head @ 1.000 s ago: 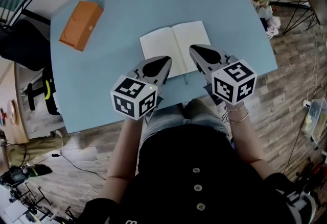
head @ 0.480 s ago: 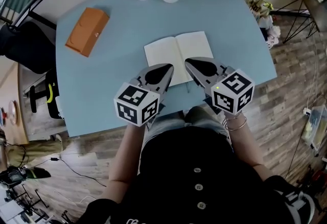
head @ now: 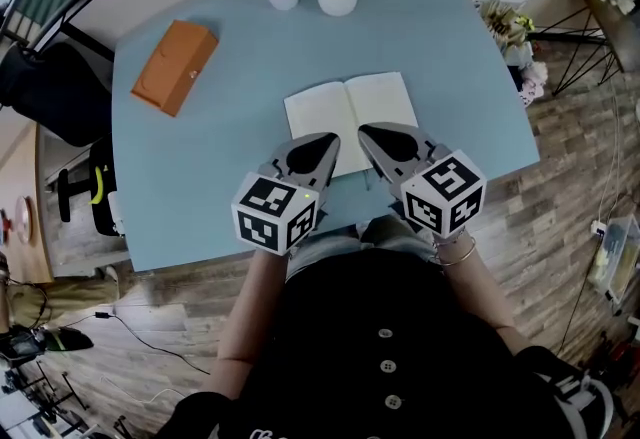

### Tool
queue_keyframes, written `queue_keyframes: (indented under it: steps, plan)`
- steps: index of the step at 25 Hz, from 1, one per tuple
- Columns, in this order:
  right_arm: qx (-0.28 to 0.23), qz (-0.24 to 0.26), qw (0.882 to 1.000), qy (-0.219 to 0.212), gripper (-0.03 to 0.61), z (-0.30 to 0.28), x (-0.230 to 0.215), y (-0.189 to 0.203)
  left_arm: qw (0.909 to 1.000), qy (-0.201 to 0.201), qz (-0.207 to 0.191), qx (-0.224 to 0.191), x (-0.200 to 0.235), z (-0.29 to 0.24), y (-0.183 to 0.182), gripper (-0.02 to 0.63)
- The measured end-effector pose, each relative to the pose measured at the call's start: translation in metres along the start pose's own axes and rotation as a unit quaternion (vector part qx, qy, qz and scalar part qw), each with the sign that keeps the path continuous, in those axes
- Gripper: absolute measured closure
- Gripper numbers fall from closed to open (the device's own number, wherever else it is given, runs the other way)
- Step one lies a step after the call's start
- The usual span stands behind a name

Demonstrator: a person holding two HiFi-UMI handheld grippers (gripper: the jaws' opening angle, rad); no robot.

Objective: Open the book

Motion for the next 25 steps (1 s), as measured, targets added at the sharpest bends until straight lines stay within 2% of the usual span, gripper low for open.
queue_keyframes:
  steps: [10,18,25]
  plan:
    - [0.022,0.028,0.999,-0.001,0.577,-0.007,0.007,0.001,0.9997,-0.024,0.006,0.002,0.002,0.001,0.006,0.6]
    - [0.036,0.021,0.999,-0.019,0.577,-0.015,0.011,0.011,0.9995,-0.023,0.016,0.012,0.006,0.005,0.013,0.601]
    - [0.044,0.011,0.998,-0.035,0.577,-0.022,0.015,0.02,0.999,-0.013,0.041,0.014,0.004,0.009,0.021,0.601]
Point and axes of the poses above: the fingertips, and each gripper's own axes: z backward along the fingers, x to its left, y out of its underside, the point moved 9 cm from there along z, backward along the fingers, and after that the axes turned 12 degrees about -y, right-handed, at the moved point
